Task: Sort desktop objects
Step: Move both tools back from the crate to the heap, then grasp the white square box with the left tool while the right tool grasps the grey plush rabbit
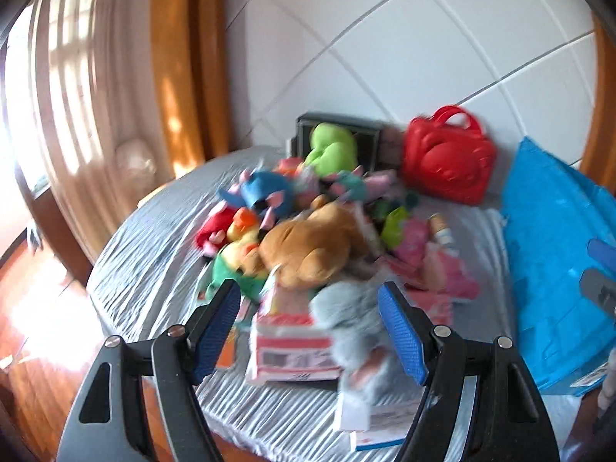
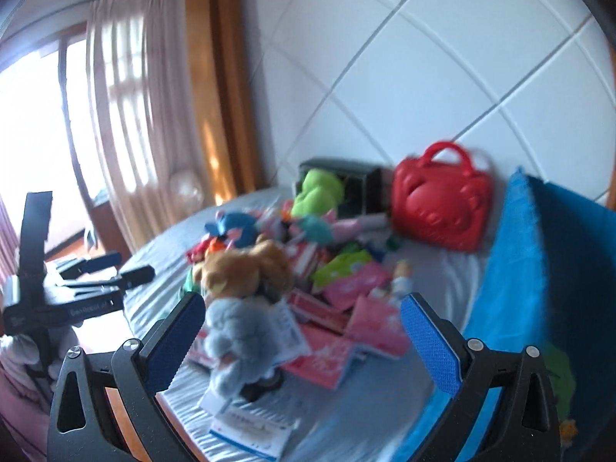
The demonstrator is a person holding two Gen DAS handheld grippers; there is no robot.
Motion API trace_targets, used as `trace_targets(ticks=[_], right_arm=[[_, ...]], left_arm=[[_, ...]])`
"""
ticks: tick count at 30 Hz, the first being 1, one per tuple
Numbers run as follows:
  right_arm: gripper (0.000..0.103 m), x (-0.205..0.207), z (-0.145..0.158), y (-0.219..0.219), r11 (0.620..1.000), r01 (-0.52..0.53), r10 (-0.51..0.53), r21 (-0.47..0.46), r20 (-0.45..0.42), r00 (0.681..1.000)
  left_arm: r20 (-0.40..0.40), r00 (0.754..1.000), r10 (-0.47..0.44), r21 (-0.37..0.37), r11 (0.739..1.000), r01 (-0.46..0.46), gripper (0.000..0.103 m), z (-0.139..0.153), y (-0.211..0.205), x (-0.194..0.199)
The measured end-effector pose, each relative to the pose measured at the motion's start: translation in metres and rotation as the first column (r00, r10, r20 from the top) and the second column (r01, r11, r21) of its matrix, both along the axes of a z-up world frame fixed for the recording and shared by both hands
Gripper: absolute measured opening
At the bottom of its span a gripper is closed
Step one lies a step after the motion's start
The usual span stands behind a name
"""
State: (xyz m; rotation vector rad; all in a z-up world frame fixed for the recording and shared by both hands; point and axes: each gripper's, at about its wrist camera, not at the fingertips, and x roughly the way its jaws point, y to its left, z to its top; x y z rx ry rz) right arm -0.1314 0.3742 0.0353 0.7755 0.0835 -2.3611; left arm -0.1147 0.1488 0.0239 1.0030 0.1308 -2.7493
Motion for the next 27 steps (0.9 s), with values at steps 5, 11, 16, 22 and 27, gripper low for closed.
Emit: trace_targets(ticks=[5,11,16,22,27], right_arm=[[0.103,-0.005,-0.056,-0.021,1.0,-0.013,0.008,0.029,0.151,0.989],[0.103,-0.014,-0.099,-0.035,0.995,-0.005,-0.021,0.104,0.252,0.968],[0.103,-0.023,-0.115,-0.048,0.992,-0.002,-0.035,0.123,0.302,0.953],[0.103,-0.028,-0.119,-0.061,0.987,0.004,-0.055,0.159,0.315,0.947],[0.103,-0.034,-0.121,-0.057,0.979,0.065,-0.125,0.192,0.316,0.941]], left_arm=[[0.094,0.994,0.063,0.041,0.997,-0.067,0.074,-0.045,-0.046,0.009],[0.132,0.983,0.124,0.028,0.991,-0.129,0.074,-0.074,-0.091,0.027],[0.203,0.964,0.171,0.036,0.983,-0.182,0.074,-0.107,-0.127,0.022],[0.311,0.938,0.153,0.038,0.984,-0.173,0.074,-0.152,-0.158,-0.014],[0.309,0.948,0.08,0.124,0.985,-0.124,0.074,-0.163,-0.165,-0.05]])
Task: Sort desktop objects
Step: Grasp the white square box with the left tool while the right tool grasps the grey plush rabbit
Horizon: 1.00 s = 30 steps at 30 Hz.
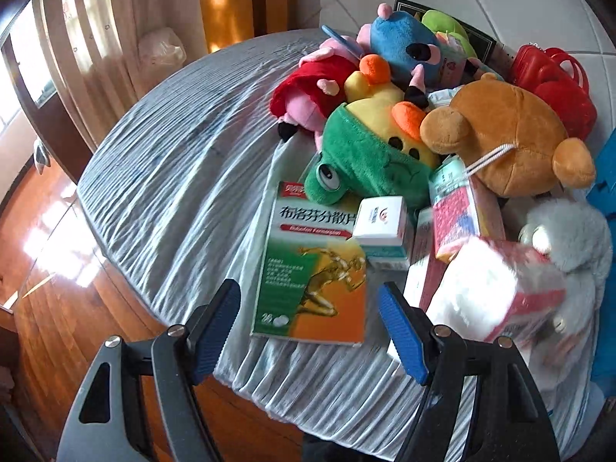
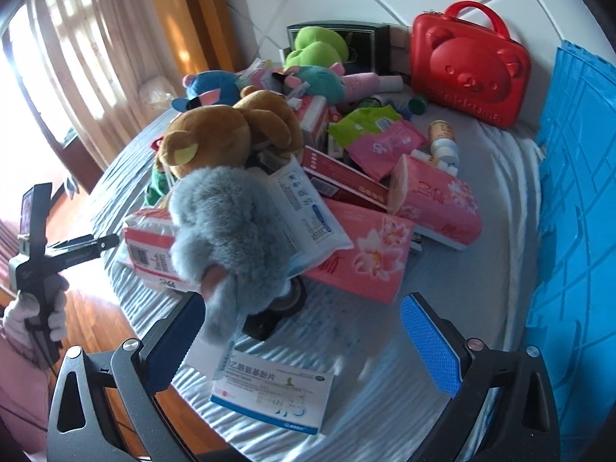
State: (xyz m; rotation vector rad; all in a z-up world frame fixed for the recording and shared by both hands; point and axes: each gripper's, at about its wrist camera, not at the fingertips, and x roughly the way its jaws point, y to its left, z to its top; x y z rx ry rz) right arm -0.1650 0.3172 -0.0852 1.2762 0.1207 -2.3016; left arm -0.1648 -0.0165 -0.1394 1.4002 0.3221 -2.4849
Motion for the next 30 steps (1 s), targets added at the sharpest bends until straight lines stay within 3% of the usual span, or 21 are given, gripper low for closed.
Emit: trace_targets(ticks=[2,7,13,15,16,17,21,27,30], right_arm=[[0.103,-0.003,-0.002,0.004,1.0,0.03,-0.03,0.009,0.005,1.0],[0.103,-0.01,-0.013,0.015,0.994,0.11,-0.11,0.022,0.039,0.993],[0.103,-0.013,-0.018,0.005,0.994,0.11,-0.111,0.02,0.048,0.993],[0.103,-0.015,-0.02,-0.007,0.997,0.083,-0.083,-0.001,0.054,0.995],[0.103,-0.017,-0.021,-0.014,0.998,0.069,-0.069,-0.005,0.056,0.996],[0.103,-0.018,-0.022,-0.02,0.998,0.055,-0.054,-0.009,0.057,0.997],[0.102,-0.028,-0.029,-0.053,1.0,0.007,-0.006,-0.022,0.045,0.999],[0.082,-0.049,-0.053,-0.086,0.999,-0.035,0.036,-0.016,0.079,0.996],[0.063,-0.061,-0.064,-0.091,0.999,-0.021,0.025,-0.04,0.104,0.994]], left_arm=[[-0.023,1.0,-0.018,0.034,0.999,0.019,0.074,-0.001,0.001,-0.014],[-0.018,0.998,-0.068,0.038,0.997,0.068,0.074,-0.017,0.004,-0.05],[-0.002,0.993,-0.12,0.189,0.975,0.119,0.073,-0.042,0.005,-0.065],[-0.013,0.987,-0.162,0.21,0.964,0.162,0.052,-0.048,0.011,-0.066],[0.004,0.983,-0.185,0.197,0.964,0.181,0.04,-0.05,0.016,-0.068],[0.015,0.98,-0.201,0.164,0.967,0.196,0.035,-0.051,0.024,-0.068],[0.017,0.979,-0.205,0.027,0.979,0.204,0.035,-0.041,0.043,-0.063],[-0.062,0.985,-0.162,-0.097,0.983,0.156,0.035,-0.002,0.054,-0.042],[-0.101,0.981,-0.166,-0.132,0.98,0.152,0.035,0.02,0.064,-0.033]])
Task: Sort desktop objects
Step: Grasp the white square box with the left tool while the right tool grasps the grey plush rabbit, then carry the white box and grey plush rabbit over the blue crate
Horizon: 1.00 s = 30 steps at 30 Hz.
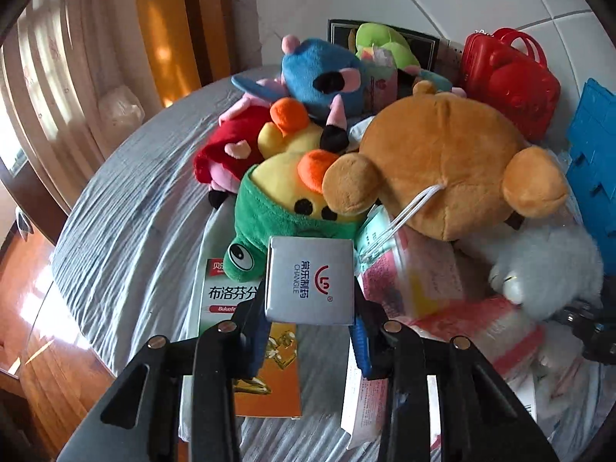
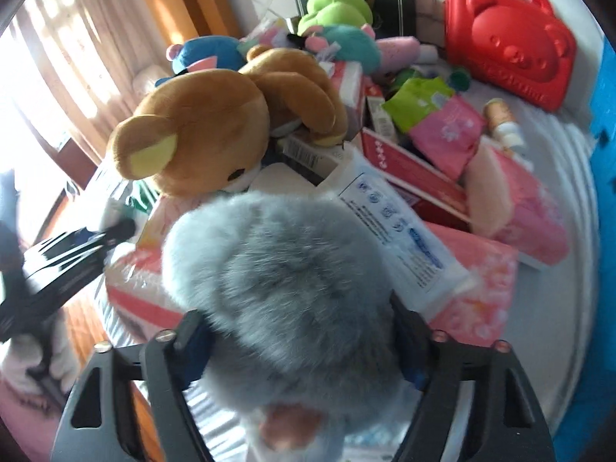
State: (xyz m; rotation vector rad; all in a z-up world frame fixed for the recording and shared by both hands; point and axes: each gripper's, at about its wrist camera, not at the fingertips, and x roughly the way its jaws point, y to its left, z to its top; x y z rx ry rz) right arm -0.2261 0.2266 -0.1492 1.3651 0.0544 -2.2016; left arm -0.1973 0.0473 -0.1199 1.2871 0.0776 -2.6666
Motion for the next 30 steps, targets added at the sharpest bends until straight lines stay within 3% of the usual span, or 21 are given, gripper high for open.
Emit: trace_targets(ticks=[1,2,5,17,24,30], right_arm=[[0.05,-0.001,0.0,-0.001,1.0,0.006,-0.006,0.013,-0.011,1.0],[0.045,-0.002,0.0,-0.002,1.0,0.007,-0.007,0.024,-0.02,1.0],[0.038,-0.004,0.005,0.001,1.0,0.02,-0.019,0.015,-0.028,0.999],[0.036,0.011,0.102,0.036,0.995,0.052,-0.072,-0.089,-0.252,0.965],[0.036,0.033,0.164,0.074,0.987,0.106,-0.147,-0.123,-0.4,0.905],[0.036,0.05,0.209,0.116,0.972,0.172,-0.23,-0.161,-0.487,0.842]], left_arm=[[-0.014,1.0,0.002,-0.011,1.0,-0.002,0.035,0.006,0.004,0.003],[-0.031,0.999,0.003,-0.018,1.0,-0.004,0.035,0.013,0.007,0.006],[-0.078,0.997,0.006,-0.033,0.999,-0.009,0.035,0.034,0.018,0.017],[-0.234,0.969,-0.08,-0.09,0.994,0.06,0.035,0.107,0.055,0.02],[-0.313,0.938,-0.152,-0.094,0.987,0.129,0.035,0.143,0.096,0.021],[-0.374,0.894,-0.247,-0.101,0.969,0.226,0.035,0.17,0.143,0.023]])
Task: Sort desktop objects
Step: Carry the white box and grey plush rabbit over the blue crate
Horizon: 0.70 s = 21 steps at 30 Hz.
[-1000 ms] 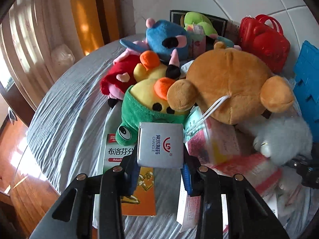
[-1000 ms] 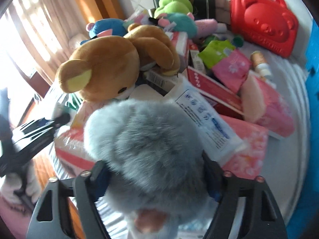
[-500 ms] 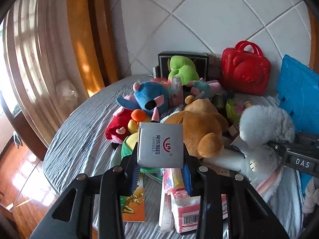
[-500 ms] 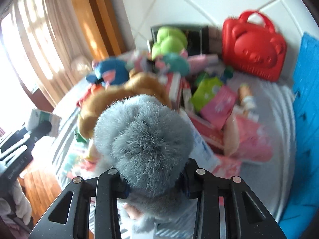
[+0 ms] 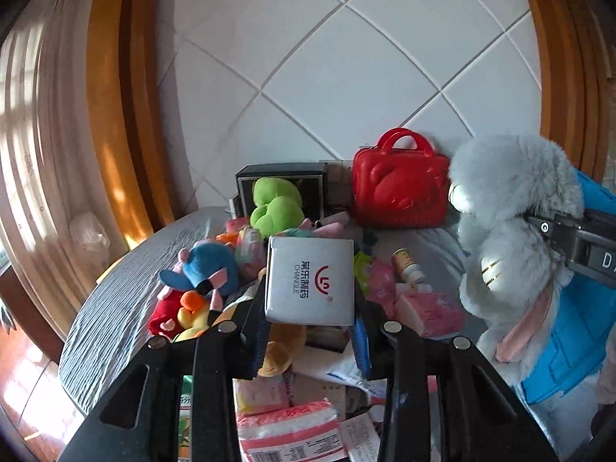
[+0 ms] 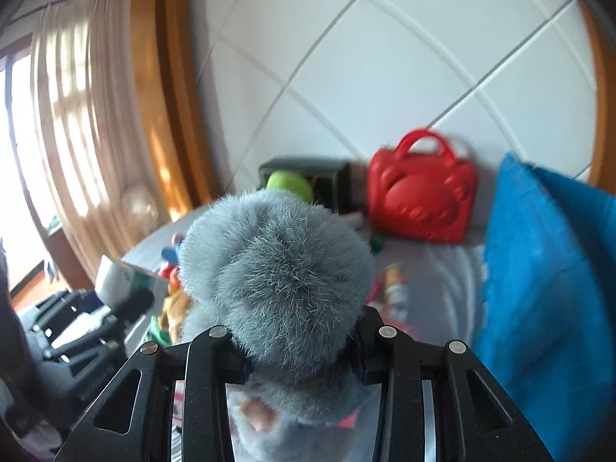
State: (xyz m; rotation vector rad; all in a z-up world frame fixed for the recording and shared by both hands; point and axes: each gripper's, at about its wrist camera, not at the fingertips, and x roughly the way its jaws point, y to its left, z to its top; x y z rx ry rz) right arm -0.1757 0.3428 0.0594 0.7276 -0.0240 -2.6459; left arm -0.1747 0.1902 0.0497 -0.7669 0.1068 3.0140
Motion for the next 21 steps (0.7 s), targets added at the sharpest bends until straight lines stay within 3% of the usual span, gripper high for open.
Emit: trace_targets(ticks=[5,11,16,21], right_arm=[[0.036,0.018,0.036,0.045,0.996,0.09,-0.091,-0.017,-0.084,0.992],[0.036,0.046,0.07,0.108,0.974,0.225,-0.228,-0.037,-0.167,0.959],[0.036,0.059,0.085,0.174,0.934,0.356,-0.356,-0.032,-0.192,0.915],[0.036,0.063,0.087,0.234,0.886,0.464,-0.456,0.008,-0.166,0.874]], left_arm=[[-0.05,0.994,-0.097,0.008,0.995,0.097,0.035,0.025,0.048,0.0],[-0.094,0.972,-0.218,0.025,0.975,0.221,0.035,0.055,0.116,0.003],[-0.12,0.936,-0.332,0.018,0.942,0.336,0.035,0.078,0.185,0.01],[-0.087,0.896,-0.435,-0.004,0.9,0.436,0.035,0.09,0.253,0.014]])
